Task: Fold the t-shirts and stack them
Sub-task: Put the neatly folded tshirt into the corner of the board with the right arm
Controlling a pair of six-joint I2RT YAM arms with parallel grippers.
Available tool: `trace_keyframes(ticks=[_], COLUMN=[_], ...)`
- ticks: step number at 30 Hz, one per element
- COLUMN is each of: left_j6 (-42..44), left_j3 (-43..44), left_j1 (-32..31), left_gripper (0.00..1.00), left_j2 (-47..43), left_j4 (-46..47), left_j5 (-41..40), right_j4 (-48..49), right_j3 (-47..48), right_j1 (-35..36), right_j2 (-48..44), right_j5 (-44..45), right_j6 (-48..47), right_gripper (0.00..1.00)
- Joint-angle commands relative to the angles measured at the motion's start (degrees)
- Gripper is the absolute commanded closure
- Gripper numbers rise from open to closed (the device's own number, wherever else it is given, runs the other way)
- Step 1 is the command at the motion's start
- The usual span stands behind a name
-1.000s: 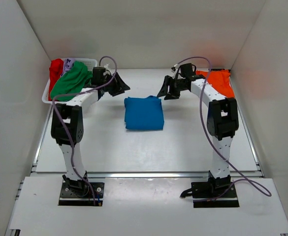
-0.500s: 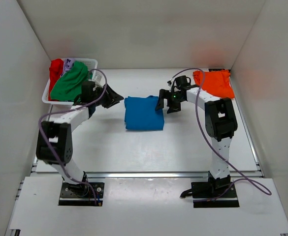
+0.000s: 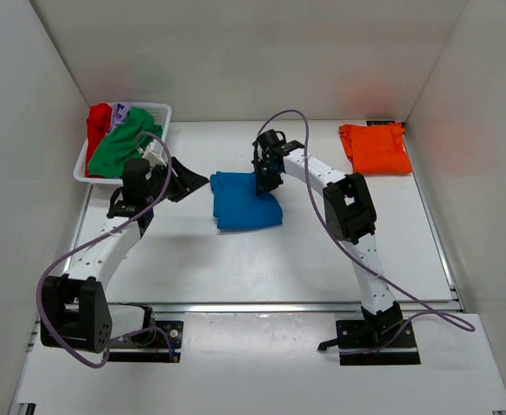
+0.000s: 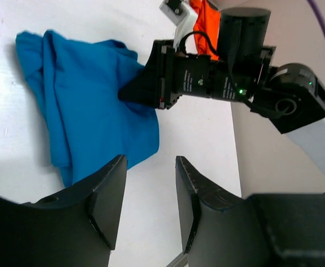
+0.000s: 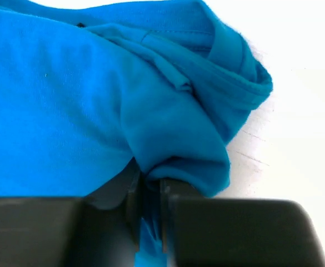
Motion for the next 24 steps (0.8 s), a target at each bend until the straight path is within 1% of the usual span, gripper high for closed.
trace_keyframes(ticks=[1,5,7,8,11,17,21,24], left_j6=[-0.13,0.04,0.13,0.05,-0.66,-0.57,-0.57,-1.71], left_j3=[-1.65,-2.18,-2.88,-3.14,-4.11,-4.55,-4.99,-5.87], left_j1=[-0.29,-0.90,-1.25,-1.26,-1.87,-2.75,-2.93,-3.01], left_gripper=[0.49,0.49,0.50,0.51,0.50,0.52,0.52,0.52], left_j2=[-2.37,-3.78,-4.05,-4.22,-4.14,-3.17,-1.68,-0.71], left_j4=[-1.41,-3.34,-3.69,-3.09,-2.38,-2.03,-0.01,2.27], left_j5=[0.44,-0.17,-0.43,-0.52,-0.61,-0.17,-0.34,0.00], right_j4=[-11.11,-10.25,-9.28,-8.41,-5.25,-0.41,-1.18,-2.86], right_j3=[0.77,-0.11,-0.28,-0.63,-3.44,-4.94,0.58,7.17], right_j1=[-0.42,-1.66,-4.02,-5.34,-9.46,-17.64,-23.26,-26.87], right_j2=[3.55,-1.98,-5.75,-6.82,-12.17,-17.72,-16.76,-13.60], right_j5=[5.02,9.40,9.49,11.41,12.57,13.81,12.04,11.00], right_j6=[-1.36,-5.39,-9.00,-11.45,-17.08,-24.74,-27.73,-28.34], right_gripper=[0.99,1.00,1.00,1.00,1.00,1.00,1.00,1.00])
